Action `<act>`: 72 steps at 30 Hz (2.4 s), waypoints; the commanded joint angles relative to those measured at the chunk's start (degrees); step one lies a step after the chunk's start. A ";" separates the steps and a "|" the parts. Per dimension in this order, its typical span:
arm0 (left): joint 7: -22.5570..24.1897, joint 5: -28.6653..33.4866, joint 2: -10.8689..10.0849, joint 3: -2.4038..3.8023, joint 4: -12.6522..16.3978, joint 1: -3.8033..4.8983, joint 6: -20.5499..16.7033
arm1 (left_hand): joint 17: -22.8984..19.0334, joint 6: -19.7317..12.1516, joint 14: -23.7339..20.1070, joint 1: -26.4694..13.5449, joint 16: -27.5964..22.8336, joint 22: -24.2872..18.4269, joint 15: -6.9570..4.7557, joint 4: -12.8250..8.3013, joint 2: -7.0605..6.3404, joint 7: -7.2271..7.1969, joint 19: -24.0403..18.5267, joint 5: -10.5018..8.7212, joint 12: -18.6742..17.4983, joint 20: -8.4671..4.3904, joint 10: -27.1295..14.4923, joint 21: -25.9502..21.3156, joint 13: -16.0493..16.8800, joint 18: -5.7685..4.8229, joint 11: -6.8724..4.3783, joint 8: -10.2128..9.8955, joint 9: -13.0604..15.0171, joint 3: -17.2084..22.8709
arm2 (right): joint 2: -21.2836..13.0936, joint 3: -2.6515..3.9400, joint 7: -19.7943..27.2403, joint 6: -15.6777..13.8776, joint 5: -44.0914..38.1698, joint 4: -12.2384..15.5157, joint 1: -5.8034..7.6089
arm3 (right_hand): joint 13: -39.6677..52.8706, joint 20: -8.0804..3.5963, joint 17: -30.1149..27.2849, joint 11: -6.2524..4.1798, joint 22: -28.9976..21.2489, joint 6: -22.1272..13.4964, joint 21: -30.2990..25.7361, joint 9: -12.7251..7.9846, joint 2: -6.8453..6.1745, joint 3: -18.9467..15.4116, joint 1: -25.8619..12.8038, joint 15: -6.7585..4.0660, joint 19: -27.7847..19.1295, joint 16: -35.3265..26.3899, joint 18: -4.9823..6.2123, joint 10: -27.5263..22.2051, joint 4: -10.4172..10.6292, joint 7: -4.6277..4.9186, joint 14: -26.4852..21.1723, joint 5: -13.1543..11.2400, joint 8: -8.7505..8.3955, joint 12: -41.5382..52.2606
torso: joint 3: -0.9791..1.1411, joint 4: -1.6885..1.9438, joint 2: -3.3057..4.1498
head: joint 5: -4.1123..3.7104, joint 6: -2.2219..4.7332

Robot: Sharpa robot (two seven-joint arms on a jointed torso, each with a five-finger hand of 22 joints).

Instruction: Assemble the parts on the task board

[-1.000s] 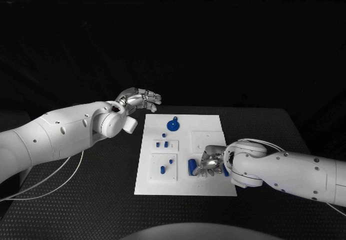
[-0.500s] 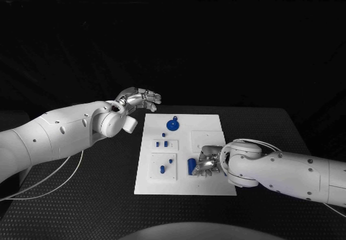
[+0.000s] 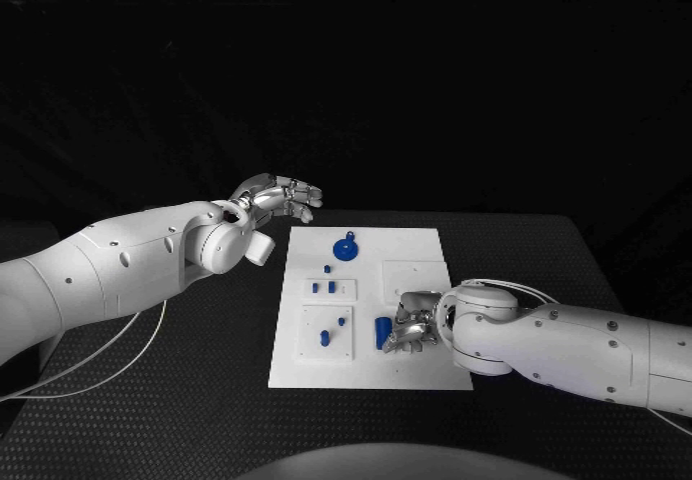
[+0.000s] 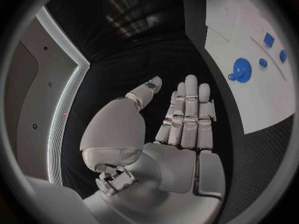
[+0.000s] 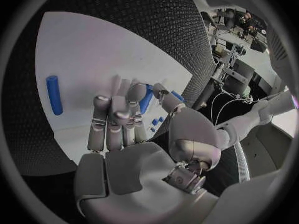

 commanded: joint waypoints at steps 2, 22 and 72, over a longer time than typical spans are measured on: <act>0.22 0.31 0.02 0.02 0.04 0.03 0.87 | 0.08 -0.49 0.43 -0.48 -0.31 0.08 0.06 0.42 -0.03 -0.02 0.22 -0.32 -0.09 0.35 -0.29 -0.35 -0.06 1.07 0.19 0.39 -0.06 0.07 | -0.71 -0.09 0.63 0.91 -0.50 0.20 -0.15 | 0.05 0.09 -0.13 0.24 -0.03 0.07 0.28 0.00 -2.05 -1.23 -0.82 0.10 0.42 0.27 0.44 0.41 0.34 0.18 -0.45 -0.32 -0.10 0.11 | 0.00 -0.03 0.02 | 0.05 0.01; 0.21 0.31 -0.22 -0.02 0.05 0.03 0.75 | 0.19 -0.51 0.44 -0.34 -0.39 0.16 0.06 0.35 -0.12 -0.02 0.22 -0.32 -0.09 0.34 -0.30 -0.42 -0.06 1.08 0.19 0.42 -0.07 0.10 | -7.92 2.53 4.08 -3.41 6.93 4.71 1.40 | 0.26 -1.09 -0.85 0.32 -0.64 -1.61 -0.58 0.39 -1.52 -14.82 -2.59 -0.55 -0.77 0.45 0.44 -0.12 -1.03 0.30 -1.30 -0.28 -0.93 -0.34 | 0.07 -0.14 -0.02 | -0.16 0.60; 0.10 0.31 -0.62 -0.13 0.37 0.03 1.57 | 1.04 -0.26 0.68 -0.40 -1.01 0.76 -0.21 0.77 0.18 -0.16 0.43 -0.30 2.26 0.15 2.70 -0.91 1.52 0.89 -1.18 0.85 -0.13 -0.15 | -11.92 0.51 -2.28 3.10 2.89 -0.60 0.64 | 16.13 -1.10 -2.91 0.42 -0.19 -1.04 1.82 8.19 0.07 1.62 1.59 -0.50 1.21 4.51 0.44 -12.13 5.81 0.23 -1.05 -0.32 2.19 23.47 | -0.02 0.02 0.04 | -2.46 0.28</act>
